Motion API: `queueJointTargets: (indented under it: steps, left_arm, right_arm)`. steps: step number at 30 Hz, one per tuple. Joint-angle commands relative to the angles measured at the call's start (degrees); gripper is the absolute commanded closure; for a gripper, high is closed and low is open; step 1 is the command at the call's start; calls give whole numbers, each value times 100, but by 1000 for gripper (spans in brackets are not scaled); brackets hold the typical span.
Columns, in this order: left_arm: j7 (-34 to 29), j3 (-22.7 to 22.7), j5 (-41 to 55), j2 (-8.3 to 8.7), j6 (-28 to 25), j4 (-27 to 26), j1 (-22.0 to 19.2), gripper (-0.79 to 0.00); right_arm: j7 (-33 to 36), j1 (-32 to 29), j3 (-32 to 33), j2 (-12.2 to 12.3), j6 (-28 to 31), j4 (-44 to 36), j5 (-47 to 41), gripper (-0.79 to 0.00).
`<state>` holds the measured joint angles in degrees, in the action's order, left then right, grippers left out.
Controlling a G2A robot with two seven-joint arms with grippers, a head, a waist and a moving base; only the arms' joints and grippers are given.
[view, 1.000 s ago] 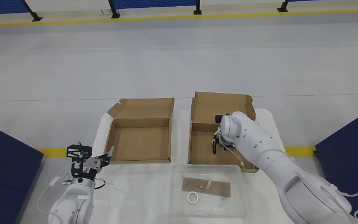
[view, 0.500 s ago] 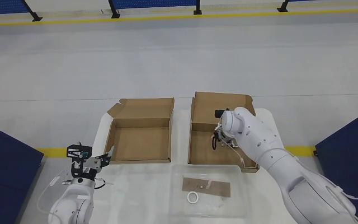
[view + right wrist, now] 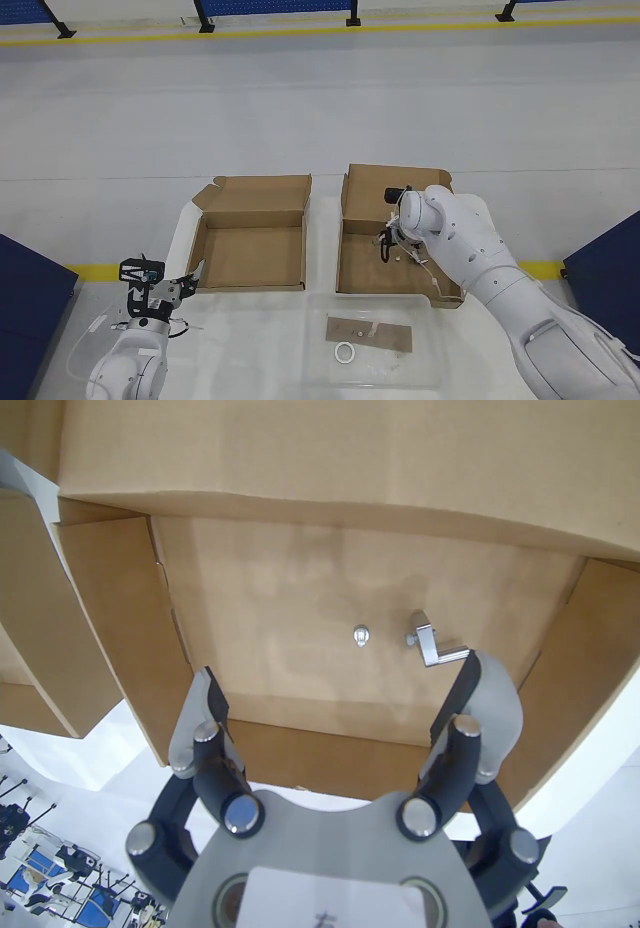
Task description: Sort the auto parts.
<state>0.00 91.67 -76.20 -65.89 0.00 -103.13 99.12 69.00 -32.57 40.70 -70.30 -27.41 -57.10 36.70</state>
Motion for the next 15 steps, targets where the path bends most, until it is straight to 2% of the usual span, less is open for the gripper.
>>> queueJointTargets:
  steps: [1,7,12,15]
  left_arm:
    - [0,0,0,0,0,0,0,-785]
    - [0,0,0,0,0,0,0,-785]
    - [0,0,0,0,0,0,0,-785]
    - [0,0,0,0,0,0,0,-785]
  right_arm:
    - [-64,-26,127,41,366,-211,-74,-785]
    - [506,-215,610,284,1046,-1101,-60,-785]
    - [1365,-512,857,508,1797,-2102,217,-785]
    - [1365,-512,857,508,1797,-2102,217,-785]
